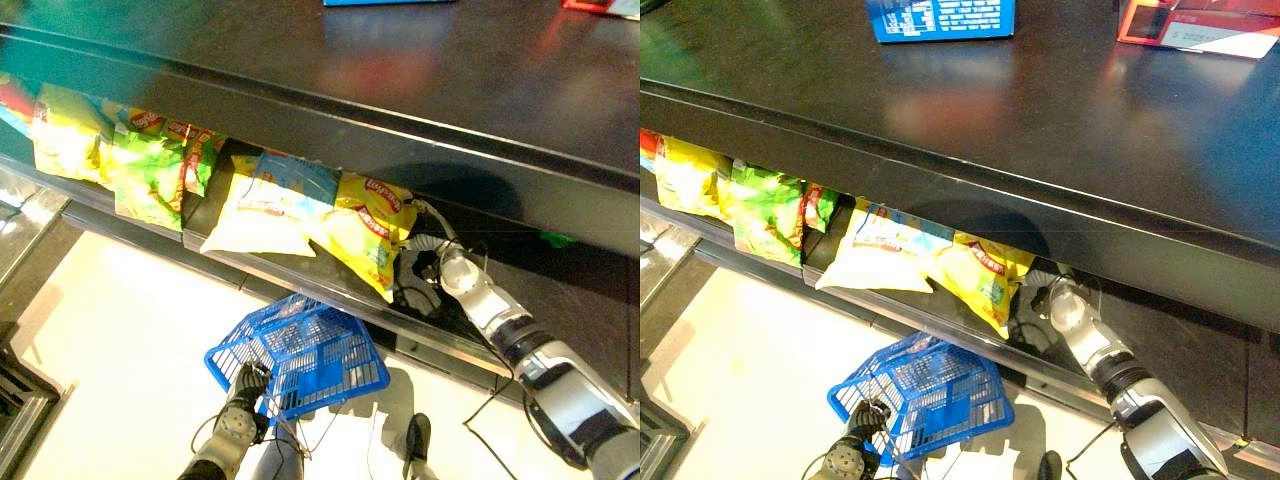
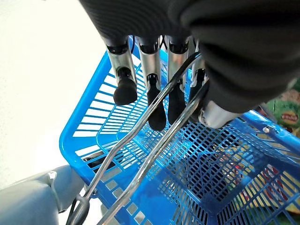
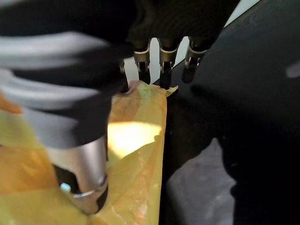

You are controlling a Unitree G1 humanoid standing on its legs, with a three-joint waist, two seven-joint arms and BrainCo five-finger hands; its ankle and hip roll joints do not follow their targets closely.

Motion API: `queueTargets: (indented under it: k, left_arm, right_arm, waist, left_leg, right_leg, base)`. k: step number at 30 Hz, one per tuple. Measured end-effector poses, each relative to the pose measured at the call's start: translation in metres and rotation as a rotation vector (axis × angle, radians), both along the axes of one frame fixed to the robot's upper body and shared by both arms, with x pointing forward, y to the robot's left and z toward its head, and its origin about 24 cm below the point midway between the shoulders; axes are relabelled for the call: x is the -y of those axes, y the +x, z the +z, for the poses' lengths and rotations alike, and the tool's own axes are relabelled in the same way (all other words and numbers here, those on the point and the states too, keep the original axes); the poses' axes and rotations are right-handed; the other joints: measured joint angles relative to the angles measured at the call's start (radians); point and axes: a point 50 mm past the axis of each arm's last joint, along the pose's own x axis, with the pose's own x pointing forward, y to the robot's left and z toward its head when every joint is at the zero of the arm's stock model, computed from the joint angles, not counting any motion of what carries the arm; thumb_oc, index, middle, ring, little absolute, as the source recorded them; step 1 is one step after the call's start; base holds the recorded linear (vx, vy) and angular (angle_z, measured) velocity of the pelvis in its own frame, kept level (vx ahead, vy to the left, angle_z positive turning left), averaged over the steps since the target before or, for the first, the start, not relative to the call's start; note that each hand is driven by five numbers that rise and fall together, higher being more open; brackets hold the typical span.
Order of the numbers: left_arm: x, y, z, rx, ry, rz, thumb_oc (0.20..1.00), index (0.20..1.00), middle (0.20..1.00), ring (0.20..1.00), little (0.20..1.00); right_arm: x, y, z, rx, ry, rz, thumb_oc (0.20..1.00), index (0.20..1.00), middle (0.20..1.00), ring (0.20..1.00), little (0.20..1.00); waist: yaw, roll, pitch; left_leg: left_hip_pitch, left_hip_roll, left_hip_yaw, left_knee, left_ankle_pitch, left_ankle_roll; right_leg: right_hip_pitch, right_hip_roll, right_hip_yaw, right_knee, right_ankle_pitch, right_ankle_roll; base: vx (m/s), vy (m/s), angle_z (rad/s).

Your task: Pick up the snacks into the basket

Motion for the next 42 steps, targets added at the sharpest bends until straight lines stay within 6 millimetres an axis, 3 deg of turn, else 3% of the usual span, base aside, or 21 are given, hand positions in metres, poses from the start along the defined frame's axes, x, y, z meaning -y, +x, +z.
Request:
queueTargets:
  k: [13, 14, 15, 16, 17, 42]
  left_arm:
    - [0.000, 0.004, 0.007, 0.044, 0.001, -0.001, 0.200, 0.200, 0.200, 0.200, 0.200]
    - [0.000, 0.004, 0.007, 0.046, 0.000, -0.002, 0.200, 0.200, 0.200, 0.200, 0.200]
    - [0.000, 0.004, 0.007, 0.047, 0.000, -0.001, 0.200, 0.200, 0.200, 0.200, 0.200]
    - [0.000, 0.004, 0.008, 0.047, 0.000, -0.002, 0.200, 0.200, 0.200, 0.200, 0.200]
    - [0.000, 0.004, 0.008, 0.048, 0.000, -0.002, 0.200, 0.200, 0.200, 0.200, 0.200]
    - [0.001, 0.002, 0.009, 0.057, 0.003, -0.019, 0.200, 0.200, 0.200, 0.200, 0.200]
  right_arm:
    - [-0.008, 0.003, 0.002, 0.048, 0.066, -0.040, 1.000, 1.000, 1.000, 1.000, 1.000]
    - [-0.007, 0.004, 0.002, 0.052, 0.077, -0.046, 0.674, 0.674, 0.674, 0.674, 0.674]
    - [-0.008, 0.004, 0.001, 0.053, 0.078, -0.044, 0.482, 0.482, 0.482, 0.482, 0.482]
    - [-0.008, 0.004, 0.001, 0.054, 0.079, -0.044, 0.429, 0.429, 0.429, 0.429, 0.429]
    - [-0.009, 0.004, 0.000, 0.055, 0.083, -0.044, 0.200, 0.200, 0.200, 0.200, 0.200]
    - [-0.018, 0.001, -0.007, 0.084, 0.278, -0.043, 0.200, 0.200, 0.200, 0.200, 0.200]
  waist:
    - [0.017, -0.007, 0.003]
    - [0.018, -0.007, 0.003]
    - [0.019, -0.007, 0.003]
    - [0.019, -0.007, 0.003]
    - [0.019, -0.007, 0.003]
    - [0.023, -0.006, 0.003]
  left_leg:
    - [-0.050, 0.000, -0.036, 0.014, 0.007, -0.004]
    - [-0.052, 0.000, -0.039, 0.014, 0.008, -0.003]
    - [-0.054, 0.000, -0.042, 0.014, 0.010, -0.004]
    - [-0.055, 0.000, -0.044, 0.014, 0.011, -0.004]
    - [-0.056, 0.000, -0.045, 0.014, 0.012, -0.004]
    - [-0.062, -0.001, -0.055, 0.016, 0.016, -0.005]
  right_leg:
    - [-0.022, 0.008, -0.033, 0.000, 0.001, -0.002]
    - [-0.022, 0.008, -0.037, 0.000, 0.002, -0.002]
    - [-0.022, 0.008, -0.039, 0.000, 0.002, -0.003]
    - [-0.022, 0.009, -0.040, 0.000, 0.002, -0.003]
    - [-0.022, 0.009, -0.041, 0.000, 0.002, -0.003]
    - [-0.024, 0.010, -0.047, 0.000, 0.003, -0.004]
  base:
    - [0.01, -0.001, 0.07]
    - [0.00, 0.015, 0.08]
    - [0.00, 0.015, 0.07]
    - [0.00, 0.014, 0.05]
    - [0.00, 0.004, 0.04]
    - [0.00, 0.002, 0.01]
